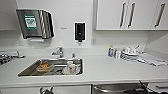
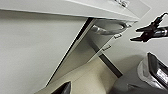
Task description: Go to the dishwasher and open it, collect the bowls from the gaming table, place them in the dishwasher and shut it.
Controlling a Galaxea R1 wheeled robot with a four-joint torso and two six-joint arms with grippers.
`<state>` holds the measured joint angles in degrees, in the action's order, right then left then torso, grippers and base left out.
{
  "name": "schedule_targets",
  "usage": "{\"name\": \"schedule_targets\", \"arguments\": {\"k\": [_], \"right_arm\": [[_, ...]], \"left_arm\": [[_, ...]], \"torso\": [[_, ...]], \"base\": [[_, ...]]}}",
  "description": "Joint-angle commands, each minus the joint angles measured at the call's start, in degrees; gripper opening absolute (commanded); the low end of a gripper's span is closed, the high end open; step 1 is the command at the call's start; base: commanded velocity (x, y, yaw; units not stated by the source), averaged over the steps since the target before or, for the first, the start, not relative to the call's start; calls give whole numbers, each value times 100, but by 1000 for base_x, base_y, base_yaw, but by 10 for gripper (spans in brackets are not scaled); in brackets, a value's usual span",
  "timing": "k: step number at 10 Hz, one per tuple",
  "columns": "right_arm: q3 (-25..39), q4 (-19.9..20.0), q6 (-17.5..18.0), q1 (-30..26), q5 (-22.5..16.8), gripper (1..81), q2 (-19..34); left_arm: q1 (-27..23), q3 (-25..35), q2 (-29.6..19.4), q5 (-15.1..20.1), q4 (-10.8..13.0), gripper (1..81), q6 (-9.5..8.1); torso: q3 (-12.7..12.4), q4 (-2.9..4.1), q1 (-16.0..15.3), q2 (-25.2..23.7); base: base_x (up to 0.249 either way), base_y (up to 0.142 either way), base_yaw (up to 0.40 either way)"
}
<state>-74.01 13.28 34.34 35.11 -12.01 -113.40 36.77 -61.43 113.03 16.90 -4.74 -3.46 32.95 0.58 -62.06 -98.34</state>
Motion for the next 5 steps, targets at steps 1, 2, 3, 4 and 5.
{"name": "schedule_targets", "arguments": {"k": [1, 2, 3, 4, 5], "right_arm": [[-304, 62, 860, -1404, -1178, 811, 245], [-610, -35, 1326, -1589, -1547, 811, 140], [-886, -167, 1584, -1721, -1963, 811, -1], [-1183, -386, 1829, -1774, -2400, 811, -220], [-1378, -501, 1962, -1775, -2570, 811, -397]], "left_arm": [[-552, -9, -70, 59, -45, 811, -14], [-508, -71, -26, 59, -44, 811, -14], [-464, -106, 1, 59, -27, 811, -14], [-438, -124, 10, 51, -18, 811, -5], [-438, -133, 1, 42, -18, 811, -5]], "torso": [[0, 0, 0, 0], [0, 0, 0, 0], [0, 0, 0, 0], [0, 0, -2, 0], [0, 0, 0, 0]], "base": [[0, 0, 0], [0, 0, 0], [0, 0, 0], [0, 0, 0], [0, 0, 0]]}}
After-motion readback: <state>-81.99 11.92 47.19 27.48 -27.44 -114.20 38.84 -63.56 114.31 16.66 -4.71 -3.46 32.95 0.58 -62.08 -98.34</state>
